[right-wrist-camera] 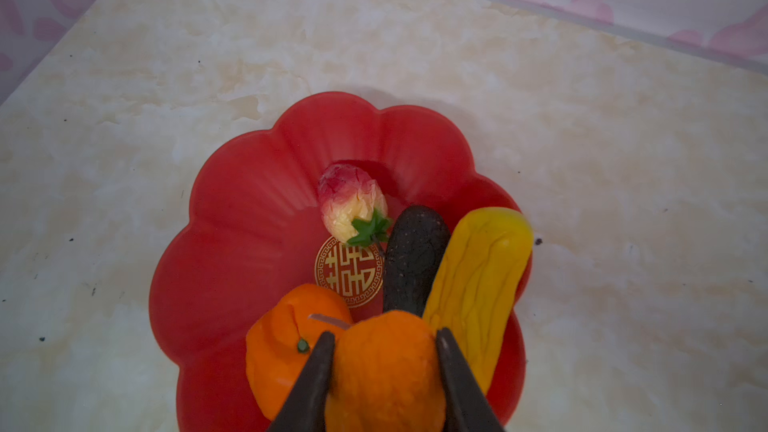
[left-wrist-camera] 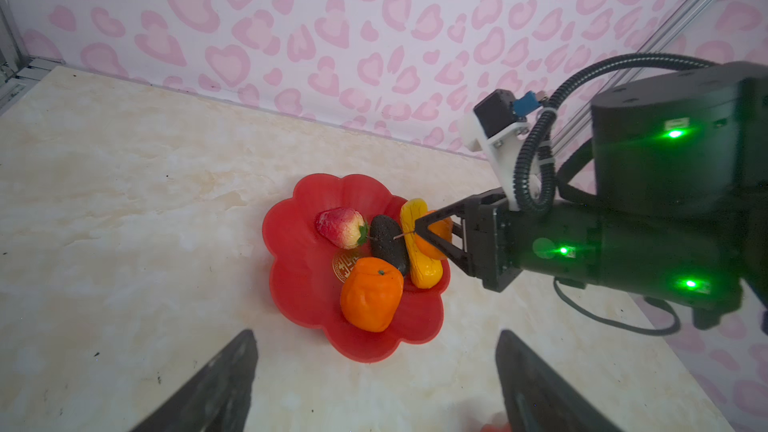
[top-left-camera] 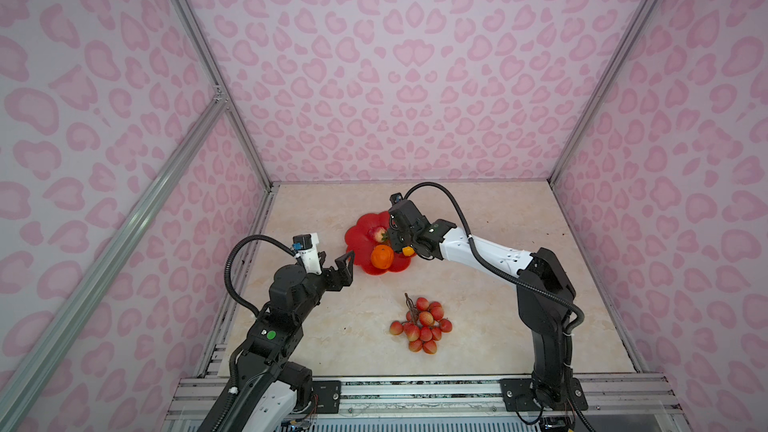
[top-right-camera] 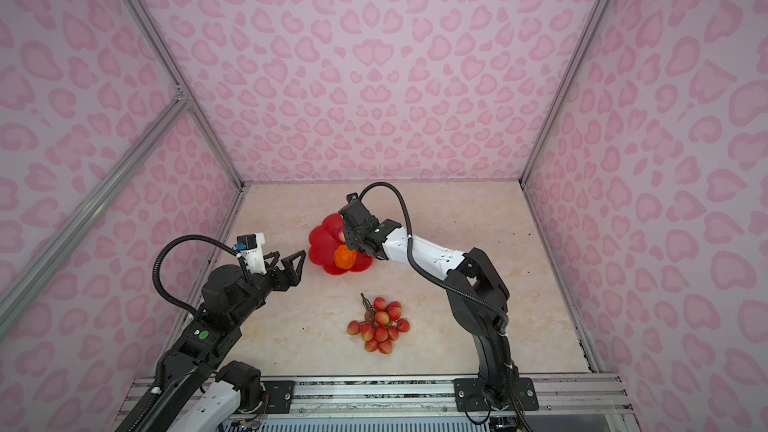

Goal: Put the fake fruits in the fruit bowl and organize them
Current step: 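Carry the tangerine into the bowl with the right gripper and release, then grasp the lychee bunch stem with the left gripper while the right gripper withdraws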

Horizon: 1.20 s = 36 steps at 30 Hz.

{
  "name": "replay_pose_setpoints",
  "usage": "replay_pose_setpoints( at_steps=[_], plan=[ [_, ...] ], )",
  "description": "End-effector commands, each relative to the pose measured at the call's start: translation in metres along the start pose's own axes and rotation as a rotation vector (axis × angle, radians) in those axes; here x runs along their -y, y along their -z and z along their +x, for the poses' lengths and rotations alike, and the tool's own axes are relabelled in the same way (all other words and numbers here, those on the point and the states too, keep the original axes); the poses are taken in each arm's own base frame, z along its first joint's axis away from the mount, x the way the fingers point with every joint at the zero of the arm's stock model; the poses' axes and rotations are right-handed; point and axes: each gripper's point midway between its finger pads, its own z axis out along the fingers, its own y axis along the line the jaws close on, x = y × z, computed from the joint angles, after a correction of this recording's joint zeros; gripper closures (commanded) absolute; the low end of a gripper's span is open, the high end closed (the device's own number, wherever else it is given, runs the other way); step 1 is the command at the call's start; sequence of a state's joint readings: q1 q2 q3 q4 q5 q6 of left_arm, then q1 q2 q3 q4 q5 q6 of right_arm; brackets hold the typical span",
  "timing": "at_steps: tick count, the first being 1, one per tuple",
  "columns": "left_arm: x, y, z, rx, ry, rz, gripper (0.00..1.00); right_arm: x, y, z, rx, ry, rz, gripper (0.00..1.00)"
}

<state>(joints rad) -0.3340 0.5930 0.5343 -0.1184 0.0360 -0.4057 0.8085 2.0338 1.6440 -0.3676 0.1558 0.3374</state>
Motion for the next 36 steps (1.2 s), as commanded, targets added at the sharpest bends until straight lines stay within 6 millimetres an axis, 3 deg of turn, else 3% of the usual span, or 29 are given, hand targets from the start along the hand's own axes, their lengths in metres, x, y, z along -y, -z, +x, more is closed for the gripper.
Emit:
replay_pose_setpoints(
  at_steps=[1, 8, 10, 15, 21, 26, 31, 36],
  plan=[
    [0.006, 0.003, -0.001, 0.0, -0.015, 0.034, 0.09, 0.002, -0.014, 0.021, -0.064, -0.004, 0.011, 0.82],
    [0.022, 0.005, 0.001, -0.025, -0.028, 0.121, 0.1, 0.008, -0.02, 0.036, -0.084, -0.058, 0.022, 0.78],
    [0.028, 0.004, 0.003, -0.042, -0.032, 0.153, 0.11, 0.01, -0.02, 0.039, -0.088, -0.071, 0.021, 0.72],
    [0.042, 0.0, 0.008, -0.093, -0.025, 0.23, 0.16, 0.012, -0.01, 0.033, -0.065, -0.103, -0.002, 0.45],
    [0.059, -0.004, 0.024, -0.167, -0.005, 0.302, 0.21, 0.027, 0.027, 0.005, 0.047, -0.158, -0.024, 0.3],
    [0.074, -0.008, 0.054, -0.246, -0.034, 0.317, 0.22, 0.051, 0.071, -0.019, 0.184, -0.23, -0.054, 0.17],
    [0.088, -0.011, 0.085, -0.335, -0.041, 0.339, 0.24, 0.085, 0.111, -0.024, 0.266, -0.272, -0.032, 0.11],
    [0.104, -0.013, 0.108, -0.396, -0.062, 0.368, 0.26, 0.121, 0.136, -0.013, 0.323, -0.321, 0.027, 0.09]
  ],
)
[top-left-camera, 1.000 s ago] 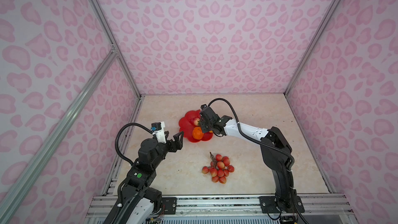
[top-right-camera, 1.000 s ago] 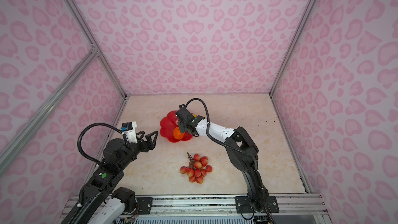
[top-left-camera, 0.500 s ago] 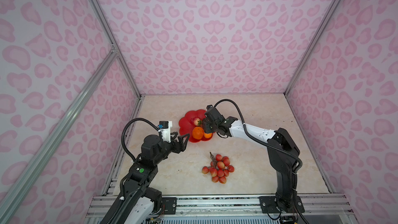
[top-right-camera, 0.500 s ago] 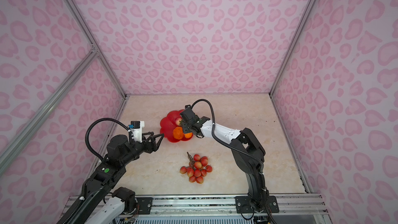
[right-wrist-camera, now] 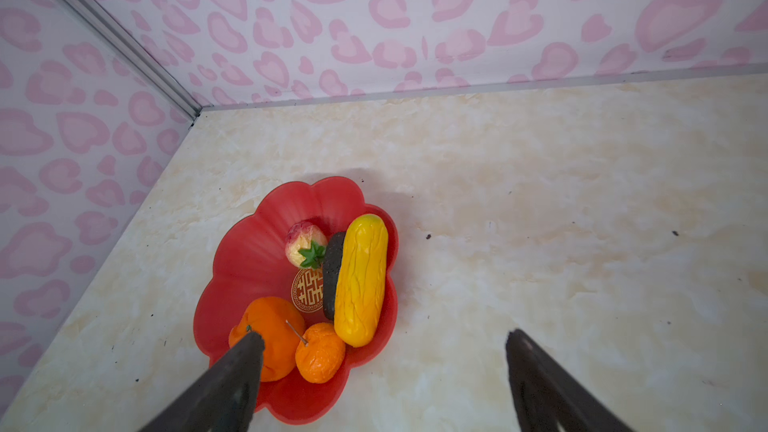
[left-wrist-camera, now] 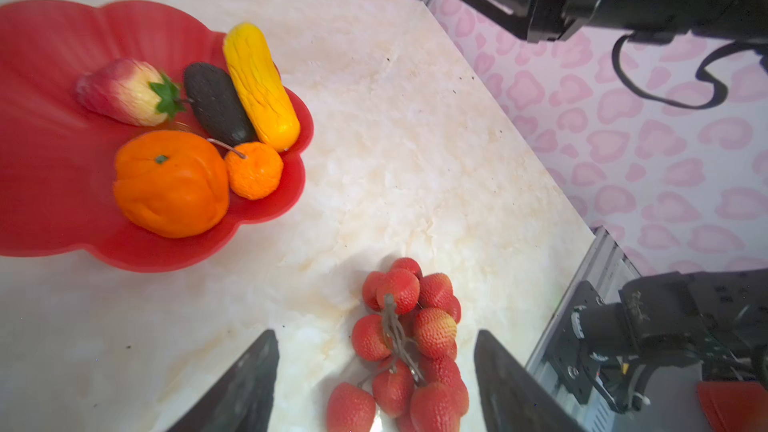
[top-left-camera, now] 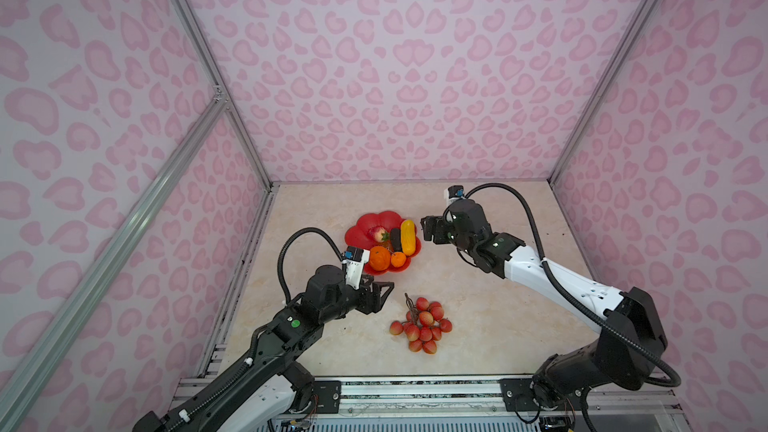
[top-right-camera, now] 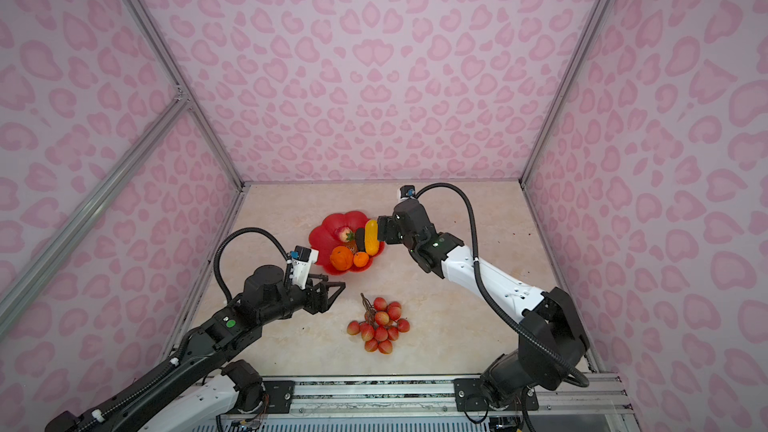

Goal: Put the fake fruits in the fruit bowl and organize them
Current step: 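Grasp the lychee bunch stem with the left gripper while the right gripper withdraws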

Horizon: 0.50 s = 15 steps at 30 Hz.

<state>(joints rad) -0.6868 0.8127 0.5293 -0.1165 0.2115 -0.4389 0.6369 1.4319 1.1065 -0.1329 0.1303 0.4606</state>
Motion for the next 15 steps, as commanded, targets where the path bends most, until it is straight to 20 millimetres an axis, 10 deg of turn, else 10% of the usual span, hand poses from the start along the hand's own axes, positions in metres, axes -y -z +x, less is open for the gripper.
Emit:
replay_pose_setpoints(
  at_steps=[1, 15],
  plan=[
    [0.009, -0.009, -0.001, 0.015, 0.0, 0.015, 0.26, 0.019, 0.009, -0.003, 0.043, -0.028, 0.037, 0.08],
    [0.021, -0.064, 0.036, -0.167, -0.019, -0.025, 0.35, 0.062, 0.042, 0.0, 0.083, -0.086, 0.089, 0.07]
  ],
)
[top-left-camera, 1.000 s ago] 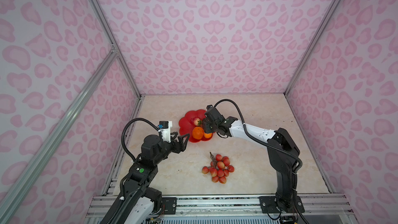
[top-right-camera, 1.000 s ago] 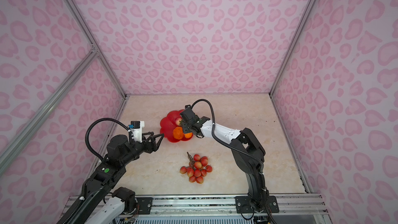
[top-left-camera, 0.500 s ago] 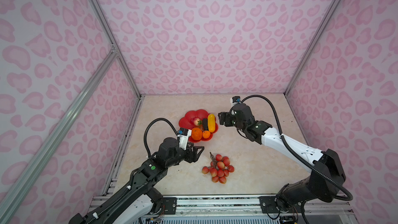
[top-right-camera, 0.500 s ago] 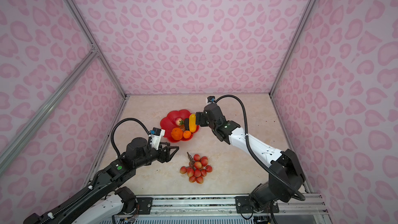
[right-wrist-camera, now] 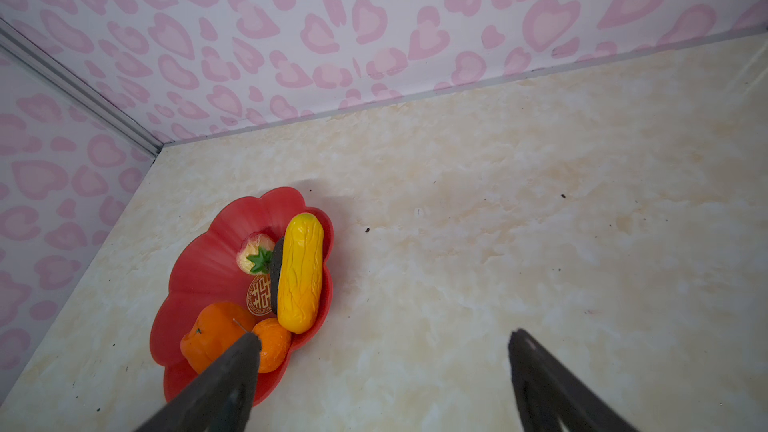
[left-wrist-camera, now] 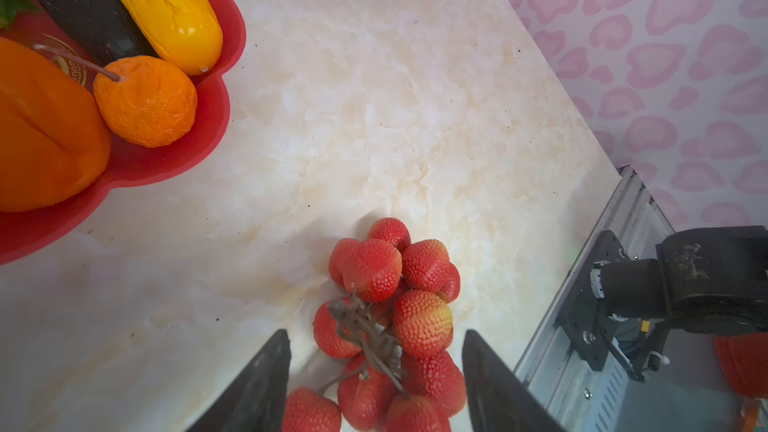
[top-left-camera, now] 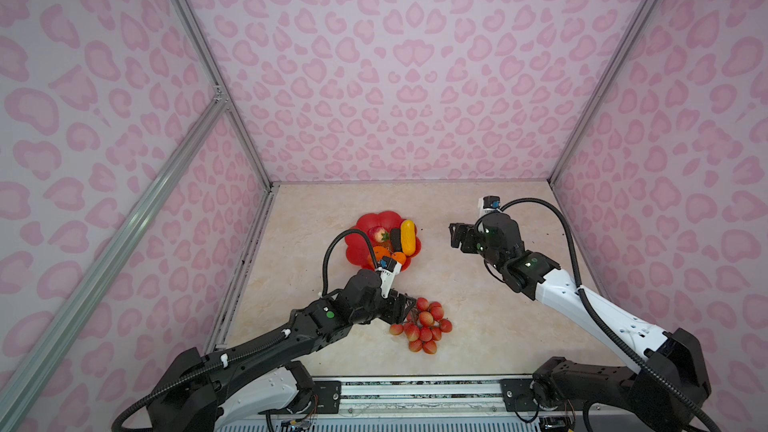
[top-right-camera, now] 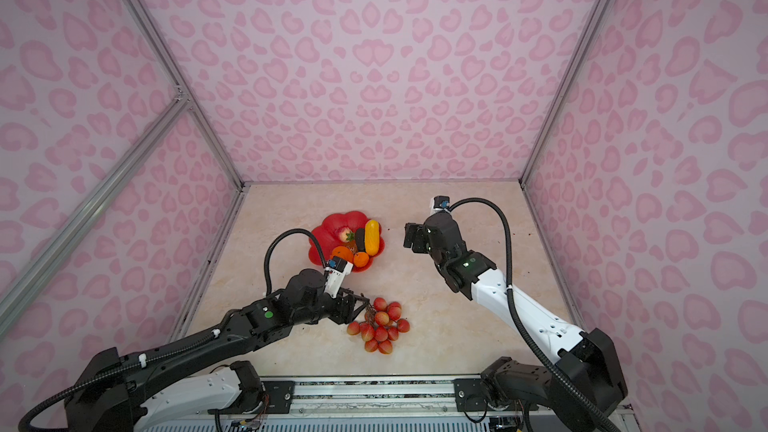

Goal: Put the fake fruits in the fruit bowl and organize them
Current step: 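Grasp the lychee bunch stem with the left gripper while the right gripper withdraws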

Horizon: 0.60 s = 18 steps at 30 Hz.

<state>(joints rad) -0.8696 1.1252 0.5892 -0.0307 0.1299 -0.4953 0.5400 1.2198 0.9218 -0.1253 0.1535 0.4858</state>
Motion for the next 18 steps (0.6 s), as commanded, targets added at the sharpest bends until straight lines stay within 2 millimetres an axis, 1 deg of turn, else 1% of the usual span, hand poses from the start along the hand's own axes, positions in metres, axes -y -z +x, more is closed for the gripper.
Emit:
replay_pose_setpoints(
  at_steps=[1, 4, 9, 12, 13, 18],
  plan=[
    [0.001, -0.008, -0.011, 0.023, -0.003, -0.01, 0.36, 0.005, 0.005, -0.003, 0.017, -0.007, 0.005, 0.07],
    [0.002, -0.018, -0.009, -0.002, 0.0, -0.003, 0.4, 0.011, 0.009, -0.006, 0.028, -0.012, 0.012, 0.07],
    [0.004, -0.03, 0.002, -0.054, 0.006, 0.008, 0.52, 0.022, 0.014, -0.006, 0.038, -0.026, 0.027, 0.07],
    [0.004, -0.032, 0.004, -0.065, 0.008, 0.009, 0.63, 0.027, 0.014, -0.006, 0.042, -0.033, 0.032, 0.07],
    [0.004, -0.032, 0.005, -0.069, 0.009, 0.009, 0.7, 0.028, 0.014, -0.006, 0.043, -0.036, 0.034, 0.07],
    [0.012, -0.029, -0.002, -0.055, 0.008, 0.035, 0.92, 0.032, 0.014, -0.005, 0.044, -0.041, 0.036, 0.07]
  ],
)
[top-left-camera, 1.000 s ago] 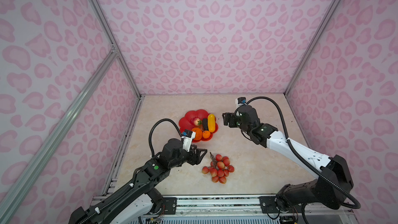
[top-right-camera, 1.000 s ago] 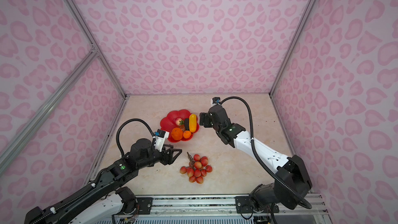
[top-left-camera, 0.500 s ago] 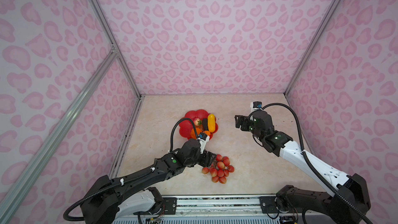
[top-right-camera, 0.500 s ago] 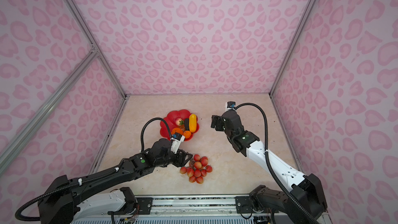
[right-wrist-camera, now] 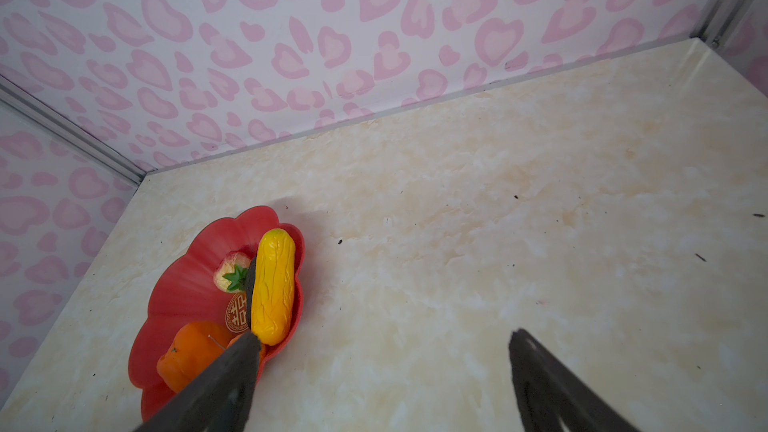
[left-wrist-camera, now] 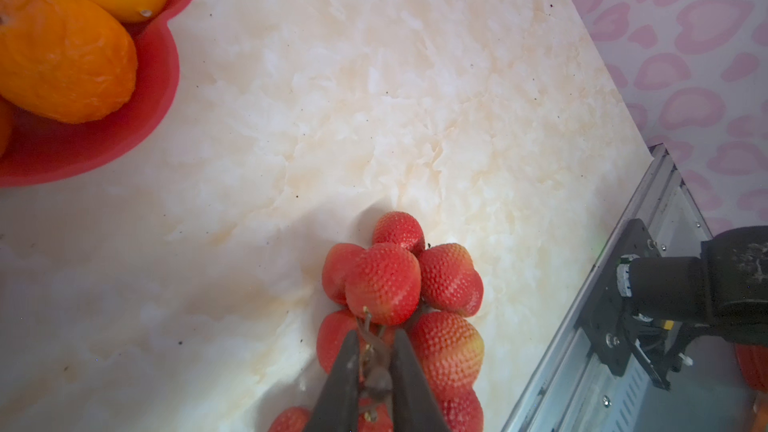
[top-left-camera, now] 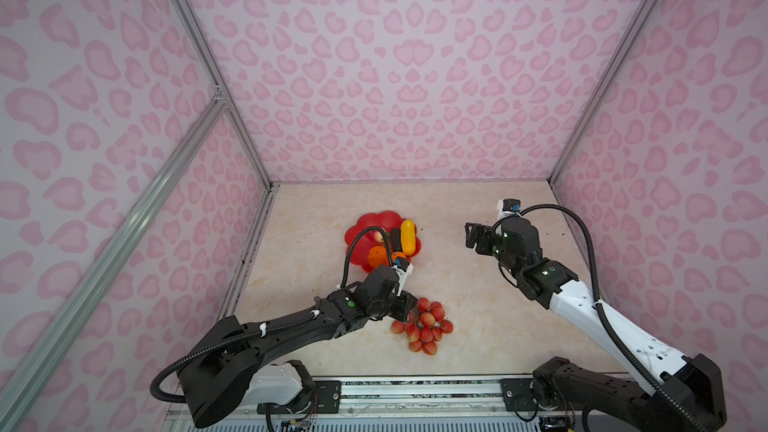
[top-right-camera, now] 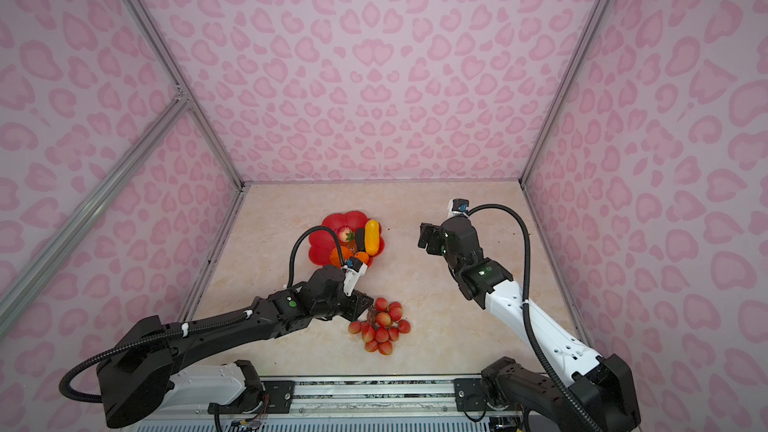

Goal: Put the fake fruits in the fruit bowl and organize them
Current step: 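Grasp the lychee bunch stem with the left gripper while the right gripper withdraws, then lift the lychee bunch with the left gripper and lay it in the bowl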

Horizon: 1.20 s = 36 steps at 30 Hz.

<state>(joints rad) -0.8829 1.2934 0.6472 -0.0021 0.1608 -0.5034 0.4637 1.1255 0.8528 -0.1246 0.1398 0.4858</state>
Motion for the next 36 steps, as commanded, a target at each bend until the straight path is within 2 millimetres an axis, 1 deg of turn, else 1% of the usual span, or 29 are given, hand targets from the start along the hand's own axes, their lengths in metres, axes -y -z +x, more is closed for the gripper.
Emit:
replay_pose_setpoints(
  at_steps=[1, 7, 9, 12, 16, 20, 25, 31, 33, 36],
  plan=[
    [0.013, 0.006, -0.015, 0.043, -0.009, 0.048, 0.95, 0.001, -0.001, 0.001, 0.005, -0.001, -0.003, 0.07],
    [0.031, 0.025, -0.034, 0.101, -0.024, 0.104, 0.96, 0.005, -0.001, -0.001, 0.008, -0.015, -0.005, 0.07],
    [0.04, 0.037, -0.045, 0.14, -0.032, 0.129, 0.96, 0.006, -0.001, -0.001, 0.01, -0.02, -0.005, 0.07],
    [0.051, 0.062, -0.066, 0.221, -0.06, 0.155, 0.96, 0.009, 0.002, -0.004, 0.018, -0.024, -0.003, 0.07],
    [0.053, 0.096, -0.1, 0.337, -0.072, 0.176, 0.96, 0.015, 0.006, -0.008, 0.031, -0.034, 0.005, 0.07],
    [0.044, 0.118, -0.131, 0.429, -0.09, 0.165, 0.96, 0.018, 0.008, -0.009, 0.031, -0.041, 0.007, 0.07],
    [0.025, 0.13, -0.167, 0.521, -0.104, 0.147, 0.96, 0.022, 0.011, -0.01, 0.036, -0.045, 0.012, 0.07],
    [0.014, 0.132, -0.206, 0.605, -0.115, 0.173, 0.96, 0.026, 0.015, -0.012, 0.04, -0.045, 0.021, 0.07],
    [0.001, 0.131, -0.214, 0.629, -0.1, 0.163, 0.96, 0.027, 0.016, -0.012, 0.037, -0.043, 0.024, 0.07],
    [-0.022, 0.124, -0.221, 0.645, -0.074, 0.131, 0.96, 0.028, 0.018, -0.013, 0.039, -0.041, 0.027, 0.07]
  ],
)
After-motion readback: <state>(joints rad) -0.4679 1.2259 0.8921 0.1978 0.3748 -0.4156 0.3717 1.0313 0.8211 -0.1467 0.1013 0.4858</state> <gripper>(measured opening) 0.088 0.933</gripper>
